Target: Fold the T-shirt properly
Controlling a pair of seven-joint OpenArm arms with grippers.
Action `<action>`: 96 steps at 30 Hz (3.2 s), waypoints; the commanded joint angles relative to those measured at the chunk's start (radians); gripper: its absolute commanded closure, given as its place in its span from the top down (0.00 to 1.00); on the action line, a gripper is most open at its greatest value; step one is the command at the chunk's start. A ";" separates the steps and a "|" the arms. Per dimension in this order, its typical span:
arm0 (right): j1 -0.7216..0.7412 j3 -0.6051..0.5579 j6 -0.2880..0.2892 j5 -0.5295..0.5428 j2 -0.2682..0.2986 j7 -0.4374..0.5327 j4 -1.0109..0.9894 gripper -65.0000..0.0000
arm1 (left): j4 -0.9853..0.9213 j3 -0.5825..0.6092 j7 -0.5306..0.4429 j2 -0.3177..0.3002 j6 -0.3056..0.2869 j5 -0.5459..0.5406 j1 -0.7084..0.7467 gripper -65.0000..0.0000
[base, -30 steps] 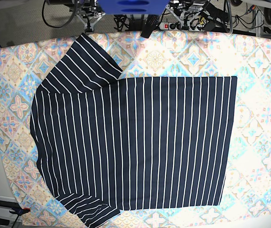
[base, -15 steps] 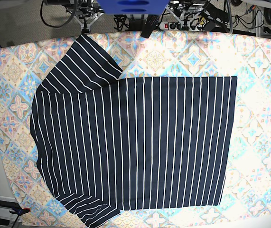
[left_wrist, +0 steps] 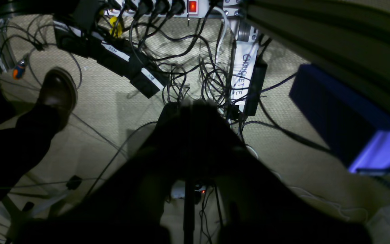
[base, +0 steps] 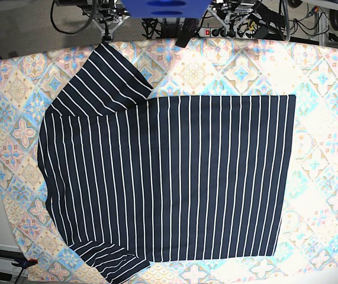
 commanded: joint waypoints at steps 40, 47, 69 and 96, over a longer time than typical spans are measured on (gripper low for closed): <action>-0.611 0.009 -0.005 -0.003 0.061 0.065 0.778 0.00 | 0.651 0.007 -0.195 -0.117 -0.003 -0.139 0.547 0.00; -0.715 0.089 -0.007 -0.003 0.073 0.097 0.941 0.00 | 0.896 0.007 -0.195 -0.143 -0.003 -0.146 0.688 0.00; -0.913 0.165 -0.007 -0.052 0.076 0.090 1.501 0.00 | 1.576 -0.085 -0.047 -0.188 -0.003 -0.149 0.857 0.01; -0.762 0.156 -0.007 -0.241 0.075 -0.157 1.690 0.00 | 1.622 -0.339 0.529 -0.184 -0.003 -1.045 0.474 0.34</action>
